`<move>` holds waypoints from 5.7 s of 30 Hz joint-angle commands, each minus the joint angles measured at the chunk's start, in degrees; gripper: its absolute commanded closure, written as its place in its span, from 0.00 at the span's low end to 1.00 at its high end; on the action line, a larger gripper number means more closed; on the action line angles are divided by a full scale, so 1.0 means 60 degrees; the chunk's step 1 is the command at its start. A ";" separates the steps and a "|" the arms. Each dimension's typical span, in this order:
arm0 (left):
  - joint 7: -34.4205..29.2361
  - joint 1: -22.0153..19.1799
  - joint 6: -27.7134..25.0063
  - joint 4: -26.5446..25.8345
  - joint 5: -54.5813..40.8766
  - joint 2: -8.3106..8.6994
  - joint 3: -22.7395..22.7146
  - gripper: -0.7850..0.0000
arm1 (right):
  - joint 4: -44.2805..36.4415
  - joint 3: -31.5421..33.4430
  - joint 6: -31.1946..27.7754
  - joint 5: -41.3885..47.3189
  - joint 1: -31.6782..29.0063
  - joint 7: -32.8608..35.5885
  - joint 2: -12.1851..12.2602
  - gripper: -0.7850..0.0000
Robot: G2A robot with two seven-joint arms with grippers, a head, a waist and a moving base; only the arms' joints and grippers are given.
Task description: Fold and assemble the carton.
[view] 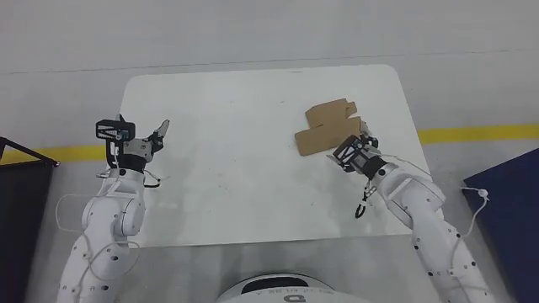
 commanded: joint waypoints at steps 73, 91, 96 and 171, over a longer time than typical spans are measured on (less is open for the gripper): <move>0.0000 0.0000 0.0000 0.0000 0.0000 0.0000 0.0000 0.00 | 0.2301 -0.3226 0.5121 -0.1016 0.3015 0.3335 -0.1202 0.00; 0.0000 0.0000 0.0000 0.0000 0.0000 0.0000 0.0000 0.00 | 0.2627 -0.1844 0.4943 -0.1756 0.2474 0.5015 -0.1119 0.00; 0.0000 0.0000 0.0000 0.0000 0.0000 0.0000 0.0000 0.00 | 0.2620 -0.1568 0.5294 -0.2137 0.2328 0.5294 -0.1123 0.05; 0.0000 0.0000 0.0000 0.0000 0.0000 0.0000 0.0000 0.00 | -0.0426 -0.0607 0.7841 -0.4181 -0.0218 -0.5417 -0.1115 1.00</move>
